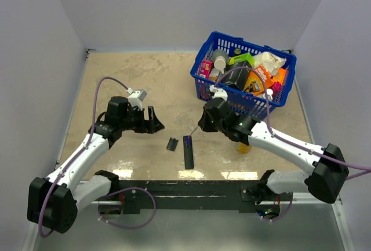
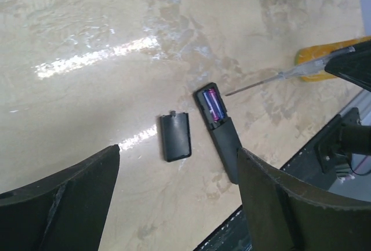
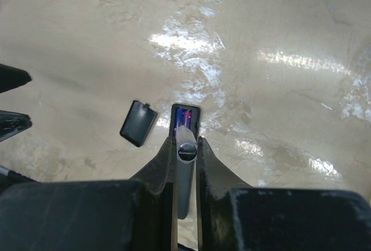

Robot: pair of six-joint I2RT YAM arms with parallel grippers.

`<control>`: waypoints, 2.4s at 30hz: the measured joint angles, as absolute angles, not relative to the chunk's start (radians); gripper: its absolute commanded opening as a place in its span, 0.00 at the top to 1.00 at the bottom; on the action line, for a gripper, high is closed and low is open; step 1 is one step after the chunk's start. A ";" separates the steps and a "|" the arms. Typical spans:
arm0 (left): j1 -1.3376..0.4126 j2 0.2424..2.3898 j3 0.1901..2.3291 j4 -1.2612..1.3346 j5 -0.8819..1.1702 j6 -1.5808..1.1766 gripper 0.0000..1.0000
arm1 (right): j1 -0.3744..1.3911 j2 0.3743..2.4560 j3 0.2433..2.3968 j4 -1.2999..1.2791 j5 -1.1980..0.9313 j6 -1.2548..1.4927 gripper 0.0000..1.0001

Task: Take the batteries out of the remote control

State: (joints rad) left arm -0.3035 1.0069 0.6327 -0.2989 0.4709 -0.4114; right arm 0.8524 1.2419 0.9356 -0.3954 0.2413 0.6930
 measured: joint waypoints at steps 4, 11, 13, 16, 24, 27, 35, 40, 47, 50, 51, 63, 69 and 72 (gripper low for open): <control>-0.303 1.012 0.640 -0.331 0.404 -0.408 0.15 | 0.882 1.277 0.945 -0.445 0.302 0.777 1.00; -0.303 1.018 0.649 -0.363 0.334 -0.409 0.16 | 0.918 1.291 0.956 -0.490 0.332 0.883 1.00; -0.303 1.020 0.649 -0.367 0.326 -0.409 0.16 | 0.922 1.303 0.979 -0.510 0.335 0.907 1.00; -0.303 1.023 0.649 -0.369 0.317 -0.409 0.16 | 0.925 1.342 1.030 -0.545 0.355 0.941 1.00; -0.303 1.031 0.651 -0.382 0.306 -0.409 0.16 | 0.937 1.416 1.084 -0.623 0.400 1.011 1.00; -0.303 1.031 0.651 -0.383 0.305 -0.409 0.16 | 0.942 1.412 1.084 -0.628 0.409 1.030 1.00; -0.303 1.035 0.651 -0.384 0.299 -0.409 0.16 | 0.945 1.422 1.100 -0.653 0.437 1.062 1.00; -0.303 1.035 0.651 -0.384 0.295 -0.409 0.16 | 0.956 1.445 1.116 -0.656 0.451 1.073 1.00; -0.303 1.035 0.651 -0.384 0.294 -0.410 0.18 | 0.966 1.488 1.136 -0.633 0.465 1.083 1.00; -0.303 1.037 0.651 -0.383 0.294 -0.411 0.23 | 0.975 1.501 1.146 -0.632 0.482 1.084 1.00; -0.303 1.039 0.651 -0.383 0.295 -0.412 0.24 | 0.978 1.501 1.146 -0.629 0.482 1.082 1.00; -0.305 1.067 0.556 -0.251 0.467 -0.544 0.45 | 1.004 1.499 1.142 -0.548 0.459 0.896 1.00; -0.357 1.052 0.453 -0.163 0.509 -0.627 0.49 | 1.004 1.468 1.093 -0.504 0.450 0.873 1.00; -0.439 1.066 0.433 -0.100 0.510 -0.667 0.56 | 1.004 1.448 1.070 -0.486 0.443 0.865 1.00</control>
State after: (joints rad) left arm -0.4385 1.0657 0.4332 -0.1001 0.5102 -0.6670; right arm 1.0039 1.4483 1.0702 -0.4858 0.4435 0.8654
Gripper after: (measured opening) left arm 0.506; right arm 0.111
